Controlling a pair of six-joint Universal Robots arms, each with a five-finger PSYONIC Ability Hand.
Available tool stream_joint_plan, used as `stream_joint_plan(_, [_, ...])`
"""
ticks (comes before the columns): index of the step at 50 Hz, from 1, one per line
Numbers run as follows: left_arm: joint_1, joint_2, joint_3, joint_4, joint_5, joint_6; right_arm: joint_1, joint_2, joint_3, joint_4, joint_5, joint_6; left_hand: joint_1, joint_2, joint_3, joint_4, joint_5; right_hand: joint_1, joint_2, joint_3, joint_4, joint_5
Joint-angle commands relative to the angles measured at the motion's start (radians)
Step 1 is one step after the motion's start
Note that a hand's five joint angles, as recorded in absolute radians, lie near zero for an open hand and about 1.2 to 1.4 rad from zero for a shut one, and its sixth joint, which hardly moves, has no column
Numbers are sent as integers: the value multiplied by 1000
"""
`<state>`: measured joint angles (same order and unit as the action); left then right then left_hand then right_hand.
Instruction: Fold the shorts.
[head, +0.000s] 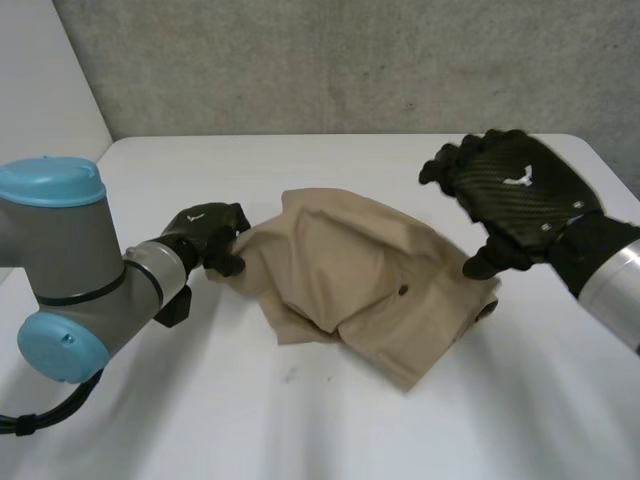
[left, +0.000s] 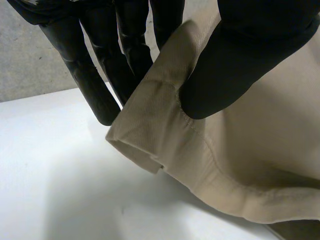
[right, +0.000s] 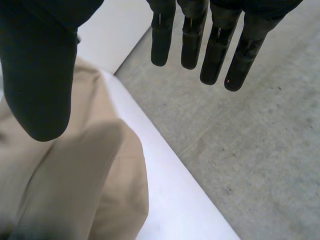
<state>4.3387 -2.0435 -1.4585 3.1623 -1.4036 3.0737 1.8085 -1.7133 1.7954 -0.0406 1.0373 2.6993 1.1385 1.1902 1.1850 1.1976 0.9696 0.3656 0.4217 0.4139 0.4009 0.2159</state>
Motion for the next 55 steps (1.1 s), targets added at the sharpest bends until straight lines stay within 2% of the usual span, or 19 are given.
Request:
stream_joint_plan(1, [-5, 35, -22, -1, -3, 0, -66, -78, -94, 135, 47, 281, 258, 206, 211, 199, 252, 45, -11, -3, 10, 20])
stream_joint_plan(4, [-10, 52, -26, -2, -5, 0, -107, -88, -154, 262, 67, 417, 258, 206, 211, 199, 252, 45, -11, -3, 10, 20])
stream_joint_plan(11, [-17, 83, -31, -2, -5, 0, -110, -65, -156, 364, 84, 478, 258, 206, 211, 199, 252, 42, -14, -6, 7, 18])
stream_joint_plan(15, [-17, 108, -37, 1, -5, 2, -74, -16, -111, 364, 124, 501, 258, 206, 211, 199, 252, 63, 7, 14, 27, 38])
stream_joint_plan(31, [-19, 101, -22, 35, -5, 14, 104, 104, 67, 278, 372, 519, 258, 206, 211, 199, 252, 86, 30, 38, 51, 62])
stream_joint_plan(41, [-22, 95, -25, 45, -29, 46, 143, 208, 61, 271, 386, 600, 258, 206, 211, 199, 252, 113, 57, 64, 77, 88])
stream_joint_plan(43, [-22, 94, -25, 47, -41, 46, 147, 225, 59, 263, 386, 602, 258, 206, 211, 199, 252, 177, 121, 129, 142, 152])
stream_joint_plan(46, [-22, 92, -23, 48, -45, 46, 158, 259, 39, 229, 397, 593, 258, 206, 211, 199, 252, 467, 411, 419, 432, 442])
stream_joint_plan(48, [-22, 91, -20, 50, -45, 50, 160, 274, 13, 197, 406, 582, 258, 206, 211, 199, 252, 748, 692, 700, 713, 724])
stream_joint_plan(49, [-22, 91, -20, 50, -45, 50, 160, 274, 13, 197, 406, 582, 258, 206, 211, 199, 252, 750, 694, 702, 715, 725])
stream_joint_plan(50, [-22, 88, -17, 51, -43, 54, 160, 282, -29, 159, 418, 558, 258, 206, 211, 199, 252, 1020, 964, 972, 985, 995])
stream_joint_plan(51, [-22, 75, 10, 56, -45, 91, 158, 285, -118, 102, 441, 483, 258, 206, 211, 199, 252, 1031, 974, 982, 995, 1006])
stream_joint_plan(54, [-22, 74, 24, 58, -46, 111, 158, 287, -183, 68, 454, 410, 258, 206, 211, 199, 252, 1031, 975, 982, 995, 1006])
stream_joint_plan(55, [-22, 75, 55, 62, -46, 159, 157, 287, -248, 50, 466, 331, 258, 206, 211, 199, 252, 1031, 975, 982, 995, 1006])
